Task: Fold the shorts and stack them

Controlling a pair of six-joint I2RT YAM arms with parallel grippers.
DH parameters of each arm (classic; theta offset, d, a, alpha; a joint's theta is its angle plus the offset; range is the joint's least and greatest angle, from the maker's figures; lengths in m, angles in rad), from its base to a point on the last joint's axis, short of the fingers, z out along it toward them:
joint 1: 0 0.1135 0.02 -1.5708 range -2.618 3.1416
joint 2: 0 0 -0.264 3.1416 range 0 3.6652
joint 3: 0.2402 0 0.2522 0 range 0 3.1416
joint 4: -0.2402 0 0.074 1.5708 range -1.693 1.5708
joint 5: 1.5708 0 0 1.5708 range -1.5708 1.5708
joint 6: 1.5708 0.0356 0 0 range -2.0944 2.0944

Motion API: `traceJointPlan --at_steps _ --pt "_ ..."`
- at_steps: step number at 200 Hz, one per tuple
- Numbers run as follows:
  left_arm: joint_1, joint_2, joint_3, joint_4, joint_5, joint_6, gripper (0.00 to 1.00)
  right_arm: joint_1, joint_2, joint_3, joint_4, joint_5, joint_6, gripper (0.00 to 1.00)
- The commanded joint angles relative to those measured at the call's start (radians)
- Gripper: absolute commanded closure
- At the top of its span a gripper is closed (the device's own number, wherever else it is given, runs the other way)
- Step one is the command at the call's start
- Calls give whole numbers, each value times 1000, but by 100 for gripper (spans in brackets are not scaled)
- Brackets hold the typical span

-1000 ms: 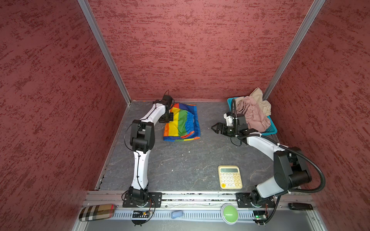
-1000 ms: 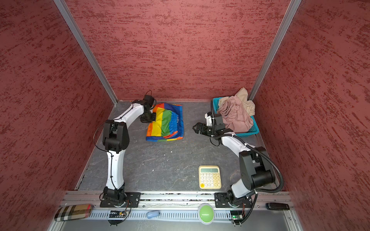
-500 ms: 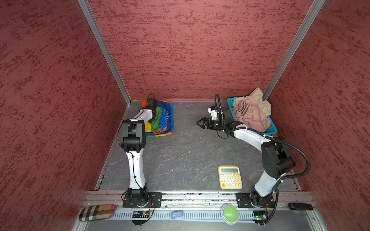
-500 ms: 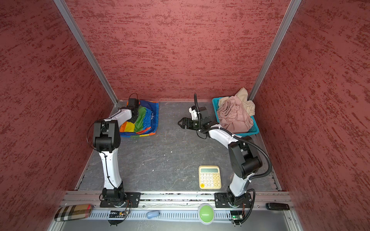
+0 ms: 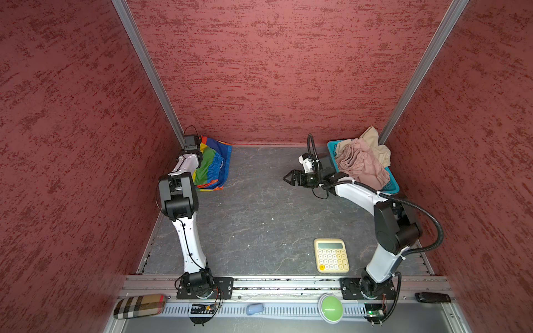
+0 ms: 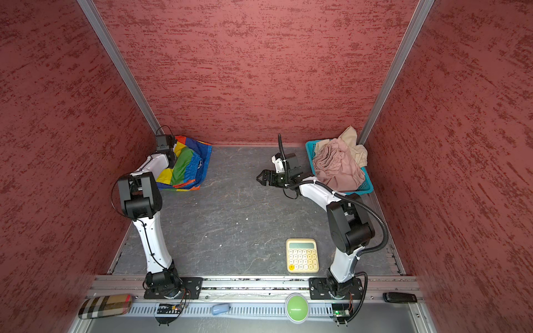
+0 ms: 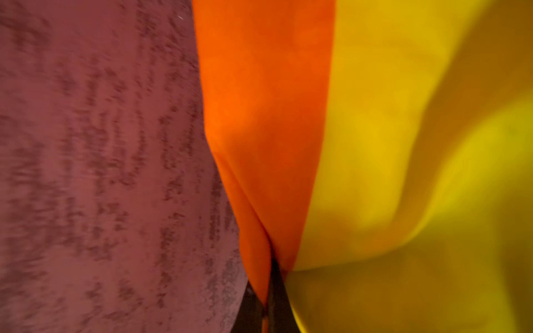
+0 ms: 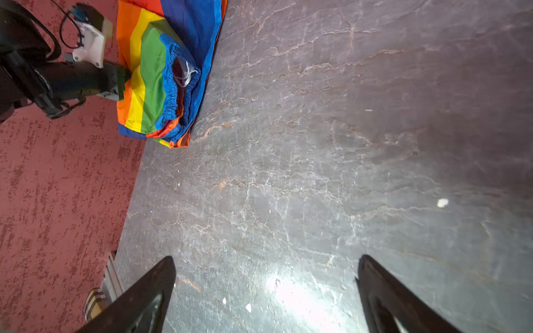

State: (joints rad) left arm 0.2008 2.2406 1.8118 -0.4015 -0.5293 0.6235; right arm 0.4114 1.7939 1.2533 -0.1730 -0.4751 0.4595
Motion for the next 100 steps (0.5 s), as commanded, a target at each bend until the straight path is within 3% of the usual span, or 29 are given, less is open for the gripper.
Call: traceJointPlan --at_steps 1,92,96,100 --pt "-22 42 1 -27 38 -45 100 -1 15 59 -20 -4 -10 1" --pt "18 62 51 -43 2 -82 100 -2 -35 42 -47 5 -11 1" --pt "19 59 50 -40 -1 -82 92 -2 -37 46 -50 7 -12 1" --pt "19 54 49 -36 -6 -82 78 -2 -39 51 -54 10 -12 1"
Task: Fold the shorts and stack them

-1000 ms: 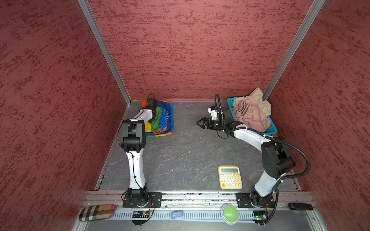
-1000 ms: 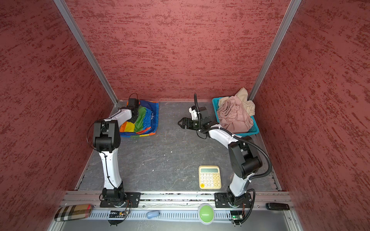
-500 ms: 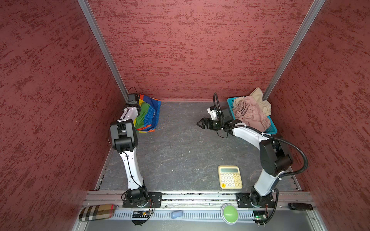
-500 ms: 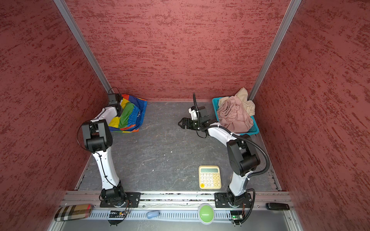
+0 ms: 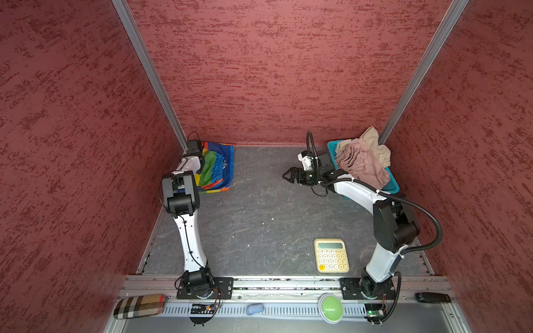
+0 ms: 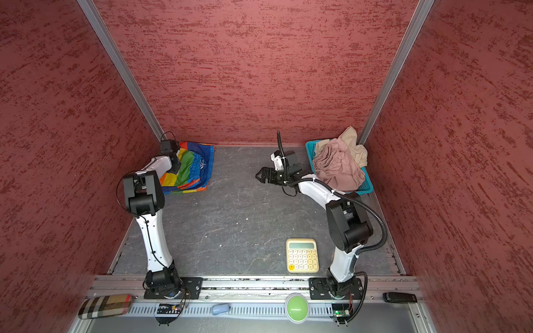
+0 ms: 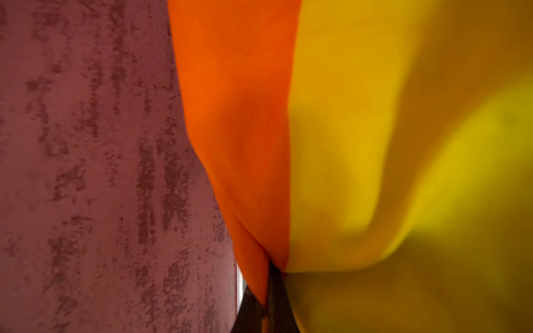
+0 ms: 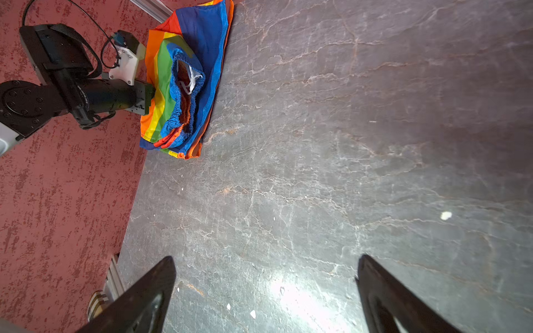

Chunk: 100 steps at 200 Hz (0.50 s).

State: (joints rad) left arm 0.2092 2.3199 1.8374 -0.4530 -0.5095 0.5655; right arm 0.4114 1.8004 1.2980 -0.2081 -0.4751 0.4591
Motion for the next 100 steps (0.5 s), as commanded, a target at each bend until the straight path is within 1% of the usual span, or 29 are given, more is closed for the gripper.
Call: traceJointPlan --at_steps 1,6,7,10,11,12,14,36,59,63,78,93,100 --pt "11 -26 24 17 -27 -24 73 -1 -46 7 -20 10 -12 1" --pt "11 -33 20 27 -39 -26 51 -1 -48 12 -24 13 -13 1" --pt "11 -35 19 29 -41 -26 44 -2 -48 14 -25 13 -14 1" --pt "10 -40 17 36 -47 -30 17 -1 -50 18 -27 15 -14 1" --pt "10 -43 16 39 -49 -31 10 -2 -50 19 -29 16 -14 1" --pt "9 -45 16 41 -50 -30 4 -2 -52 20 -30 16 -14 1" --pt "10 -50 15 44 -52 -33 1 -1 -54 22 -31 18 -15 1" --pt "-6 -120 17 43 -61 -73 1 -3 -80 53 -79 52 -39 1" --pt "-56 -226 14 50 -78 -125 1 -25 -146 89 -154 152 -75 1" --pt "-68 -248 12 51 -73 -135 1 -32 -163 91 -164 184 -78 1" --pt "-139 -335 9 46 -34 -169 1 -73 -217 91 -196 301 -69 1" --pt "-248 -406 10 47 17 -195 1 -142 -257 101 -246 418 -34 1" --pt "-306 -430 12 49 44 -214 1 -182 -273 100 -260 449 -22 1"
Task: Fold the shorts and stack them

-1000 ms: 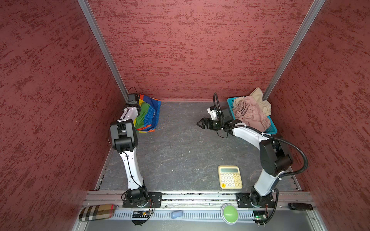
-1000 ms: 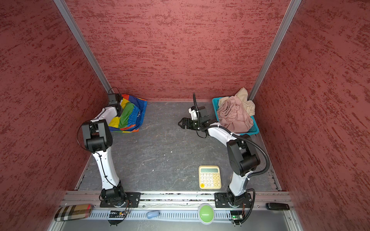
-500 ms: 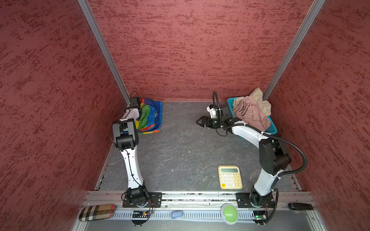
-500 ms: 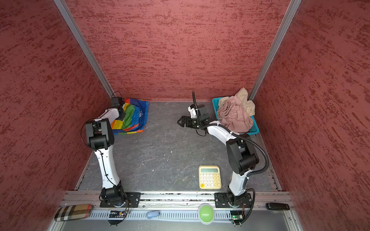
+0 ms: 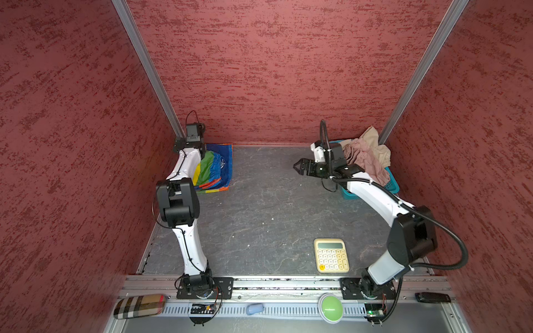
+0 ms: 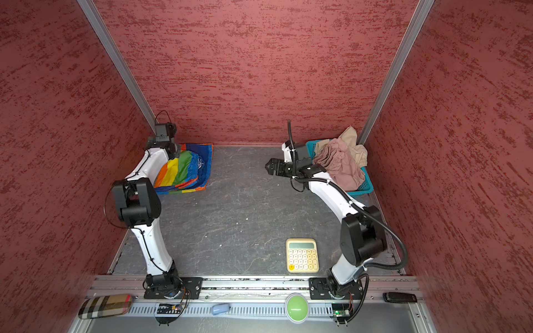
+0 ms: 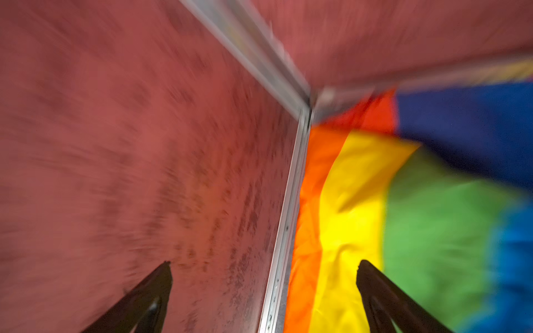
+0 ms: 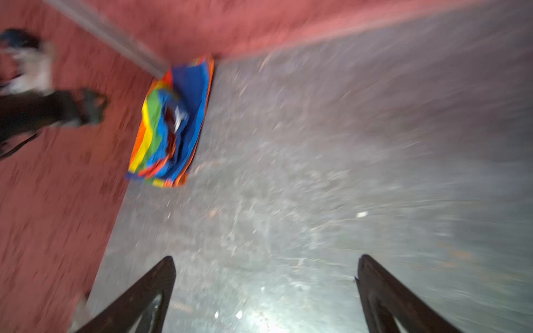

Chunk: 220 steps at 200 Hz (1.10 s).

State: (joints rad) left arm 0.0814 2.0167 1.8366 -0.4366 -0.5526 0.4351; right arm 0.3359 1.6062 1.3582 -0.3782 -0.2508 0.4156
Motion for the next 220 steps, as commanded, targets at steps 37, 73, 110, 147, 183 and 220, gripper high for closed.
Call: traceJointPlan --at_steps 37,73,110,147,183,220 --pt "-503 -147 73 -34 233 -271 1 -322 -101 17 -145 302 88 1" --pt "-754 -24 180 -48 243 -357 1 -463 -13 -34 -71 247 112 1" --pt "-910 78 281 -102 124 -334 1 -497 119 30 8 182 144 1" --pt "-924 52 223 -165 201 -450 1 -496 262 136 11 138 154 4" --pt "-903 5 168 -215 306 -562 1 -496 274 92 117 130 182 25" --pt "-898 -21 162 -260 397 -588 1 -493 304 96 144 129 219 61"
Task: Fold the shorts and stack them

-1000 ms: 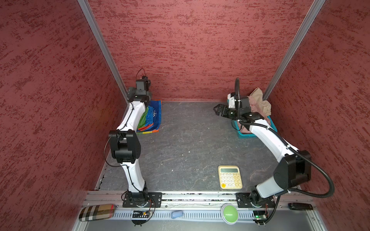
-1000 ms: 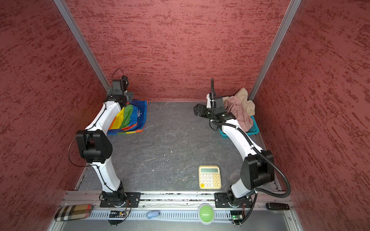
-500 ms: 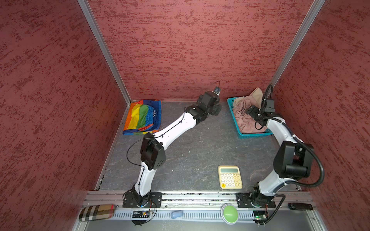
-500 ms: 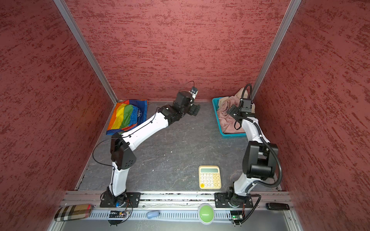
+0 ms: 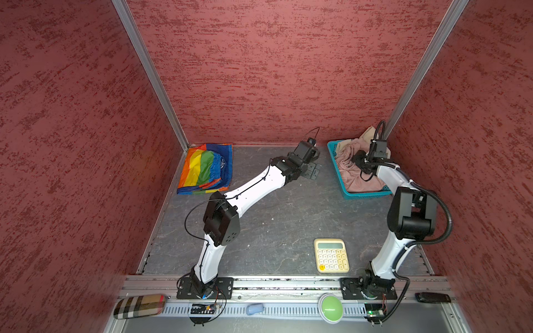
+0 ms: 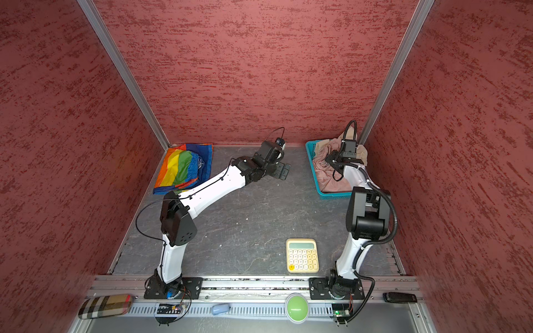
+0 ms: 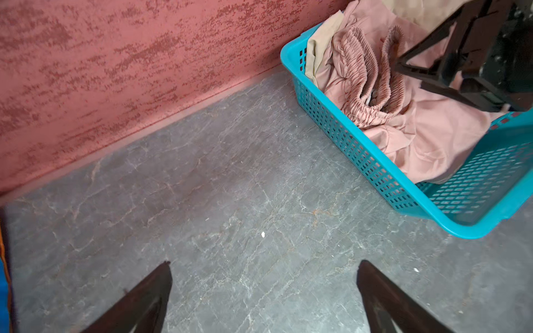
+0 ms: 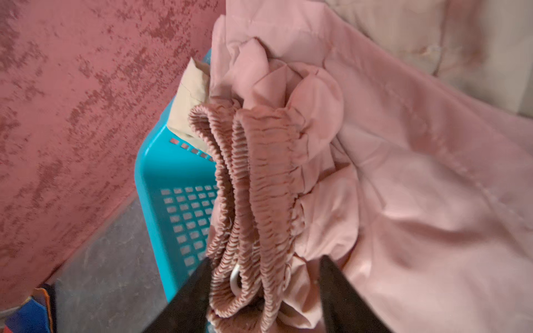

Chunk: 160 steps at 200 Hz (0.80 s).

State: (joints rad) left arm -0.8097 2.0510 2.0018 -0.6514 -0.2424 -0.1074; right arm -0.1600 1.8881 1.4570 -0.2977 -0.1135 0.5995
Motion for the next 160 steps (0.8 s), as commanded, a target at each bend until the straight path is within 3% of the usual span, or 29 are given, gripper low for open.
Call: traceJointPlan --at_steps 1,15,32,75,97,121,160 --pt "-6 -57 -4 -46 88 -45 1 3 22 -4 66 -8 36 62" --pt "-5 -75 -22 -54 99 -39 1 6 20 -15 71 2 43 68" --pt "0 -115 -71 -46 113 -47 1 8 23 -23 66 21 43 56" --pt "25 -228 -226 15 209 -103 1 11 70 -8 89 9 70 60" --pt "47 -265 -284 44 254 -122 1 21 91 7 90 -5 88 73" --pt "89 -289 -336 83 303 -163 1 33 80 11 75 -3 88 100" --pt "114 -286 -351 131 365 -207 0 78 -53 13 10 35 54 100"
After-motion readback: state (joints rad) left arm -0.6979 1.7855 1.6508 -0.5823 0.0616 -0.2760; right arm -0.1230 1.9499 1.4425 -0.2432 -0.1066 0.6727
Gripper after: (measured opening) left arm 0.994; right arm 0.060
